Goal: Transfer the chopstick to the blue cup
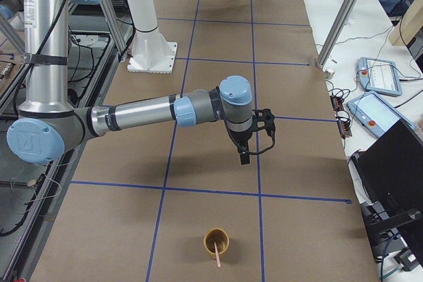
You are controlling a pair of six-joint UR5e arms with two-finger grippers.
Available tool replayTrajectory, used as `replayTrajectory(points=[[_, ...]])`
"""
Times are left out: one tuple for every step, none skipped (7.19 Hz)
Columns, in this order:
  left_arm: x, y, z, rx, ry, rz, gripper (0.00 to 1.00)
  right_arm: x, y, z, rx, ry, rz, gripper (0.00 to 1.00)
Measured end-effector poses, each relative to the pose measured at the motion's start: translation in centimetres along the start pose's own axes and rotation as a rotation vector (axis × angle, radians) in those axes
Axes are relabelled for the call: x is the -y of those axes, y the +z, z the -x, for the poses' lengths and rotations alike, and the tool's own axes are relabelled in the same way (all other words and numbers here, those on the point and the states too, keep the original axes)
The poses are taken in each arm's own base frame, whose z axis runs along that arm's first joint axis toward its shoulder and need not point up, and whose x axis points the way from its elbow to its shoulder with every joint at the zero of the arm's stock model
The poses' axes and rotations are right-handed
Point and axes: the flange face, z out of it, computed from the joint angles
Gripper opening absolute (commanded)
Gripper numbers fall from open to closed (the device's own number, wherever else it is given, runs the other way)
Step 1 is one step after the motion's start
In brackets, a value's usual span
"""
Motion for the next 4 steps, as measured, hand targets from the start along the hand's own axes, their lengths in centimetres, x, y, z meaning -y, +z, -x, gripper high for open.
replayTrajectory(points=[[0.1, -0.1, -0.1, 0.0, 0.008, -0.003, 0.0, 0.0, 0.0, 0.0, 0.0, 0.0, 0.0, 1.0], [0.7, -0.8, -0.6, -0.008, 0.02, -0.017, 0.0, 0.0, 0.0, 0.0, 0.0, 0.001, 0.0, 1.0], [1.7, -2.3, -1.6, -0.043, 0.026, -0.036, 0.0, -0.1, 0.0, 0.0, 0.001, 0.002, 0.001, 1.0], [3.0, -4.8, -2.9, -0.096, 0.015, -0.049, 0.0, -0.1, 0.1, 0.0, 0.001, 0.003, 0.002, 1.0]])
